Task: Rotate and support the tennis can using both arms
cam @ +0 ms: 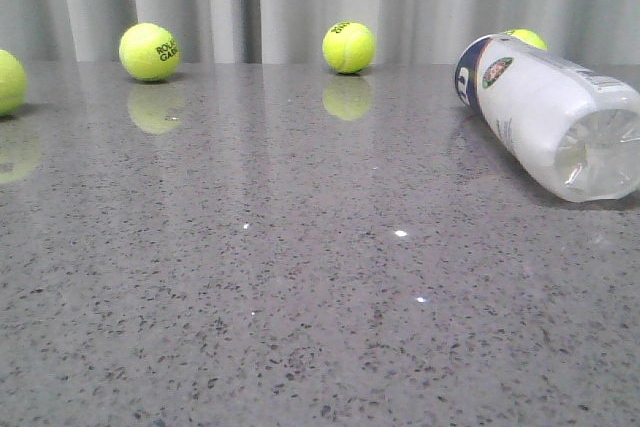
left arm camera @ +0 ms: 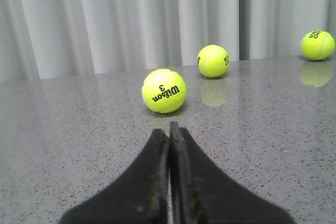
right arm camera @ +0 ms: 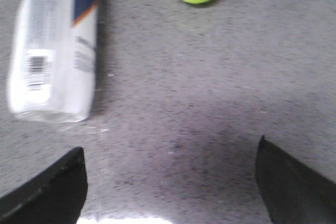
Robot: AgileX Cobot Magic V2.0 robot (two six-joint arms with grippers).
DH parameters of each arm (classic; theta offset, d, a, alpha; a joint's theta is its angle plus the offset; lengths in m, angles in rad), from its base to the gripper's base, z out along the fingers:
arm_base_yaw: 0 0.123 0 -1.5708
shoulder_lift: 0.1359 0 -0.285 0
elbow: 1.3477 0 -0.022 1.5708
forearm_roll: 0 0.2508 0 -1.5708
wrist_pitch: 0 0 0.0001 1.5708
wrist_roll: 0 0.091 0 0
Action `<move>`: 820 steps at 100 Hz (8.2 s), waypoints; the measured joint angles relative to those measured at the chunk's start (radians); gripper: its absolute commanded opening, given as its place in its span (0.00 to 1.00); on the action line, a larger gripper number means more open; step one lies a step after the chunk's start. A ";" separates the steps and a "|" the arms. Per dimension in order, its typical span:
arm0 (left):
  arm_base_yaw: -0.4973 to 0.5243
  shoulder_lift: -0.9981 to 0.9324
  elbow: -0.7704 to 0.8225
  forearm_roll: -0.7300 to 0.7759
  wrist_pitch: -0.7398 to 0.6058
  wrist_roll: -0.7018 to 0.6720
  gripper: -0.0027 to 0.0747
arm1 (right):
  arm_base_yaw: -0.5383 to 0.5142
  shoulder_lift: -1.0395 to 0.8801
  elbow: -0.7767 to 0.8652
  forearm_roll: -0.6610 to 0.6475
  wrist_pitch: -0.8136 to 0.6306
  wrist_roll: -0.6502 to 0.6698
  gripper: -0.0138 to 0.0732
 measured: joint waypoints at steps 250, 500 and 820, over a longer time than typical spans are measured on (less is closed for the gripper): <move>0.000 0.000 0.000 0.000 0.000 0.000 0.01 | 0.474 0.897 -0.636 0.165 -0.156 -1.117 0.54; 0.000 0.000 0.000 0.000 0.000 0.000 0.01 | 0.514 1.059 -0.643 0.221 -0.079 -1.366 0.92; 0.000 0.000 0.000 0.000 0.000 0.000 0.01 | 0.309 0.502 -0.679 -0.037 0.010 -0.326 0.92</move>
